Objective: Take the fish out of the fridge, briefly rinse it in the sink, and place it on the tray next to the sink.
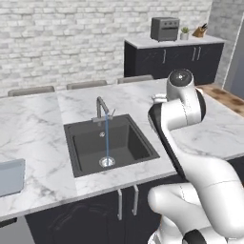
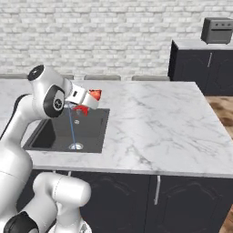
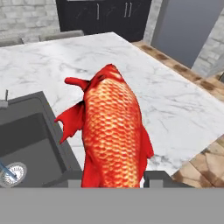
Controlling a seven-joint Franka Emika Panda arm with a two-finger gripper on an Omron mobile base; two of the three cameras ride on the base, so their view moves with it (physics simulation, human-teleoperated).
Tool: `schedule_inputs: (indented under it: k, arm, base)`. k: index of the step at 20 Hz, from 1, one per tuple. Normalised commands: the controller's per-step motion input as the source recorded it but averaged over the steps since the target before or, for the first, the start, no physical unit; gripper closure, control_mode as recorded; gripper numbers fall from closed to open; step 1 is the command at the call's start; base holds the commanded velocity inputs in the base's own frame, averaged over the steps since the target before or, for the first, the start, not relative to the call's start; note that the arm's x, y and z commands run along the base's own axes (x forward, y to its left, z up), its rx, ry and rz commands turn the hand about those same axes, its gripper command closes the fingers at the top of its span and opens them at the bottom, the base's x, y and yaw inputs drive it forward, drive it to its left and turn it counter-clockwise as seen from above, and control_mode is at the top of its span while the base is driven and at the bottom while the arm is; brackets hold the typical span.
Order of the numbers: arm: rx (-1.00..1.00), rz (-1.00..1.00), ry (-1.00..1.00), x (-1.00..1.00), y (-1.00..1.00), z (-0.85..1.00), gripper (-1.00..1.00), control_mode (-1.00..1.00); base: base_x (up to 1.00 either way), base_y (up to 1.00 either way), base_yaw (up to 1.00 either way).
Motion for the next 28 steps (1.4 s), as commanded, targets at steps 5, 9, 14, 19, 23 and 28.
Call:
schedule_inputs:
  k: [5,9,14,19,23,28]
  arm:
    - [0.02,0.0,0.18,0.65,-0.02,0.0,1.0,-1.0]
    - [0.14,0.03,0.45,1.0,-0.04,0.0,1.0,-1.0]
    - [0.32,0.2,0.6,0.52,-0.25,-0.29,1.0,-1.0]
    - [0.54,0.18,0.39,0.01,-0.48,-0.85,1.0,-1.0]
    - [0.42,0.08,0.05,0.0,0.06,-0.36,1.0,-1.0]
    - [0.29,0.12,-0.01,-0.02,0.54,-0.06,1.0,-1.0]
  base:
    - [0.16,0.0,0.0]
    - [0.0,0.0,0.0]
    - [0.0,0.0,0.0]
    - [0.0,0.0,0.0]
    - [0.0,0.0,0.0]
    - [0.0,0.0,0.0]
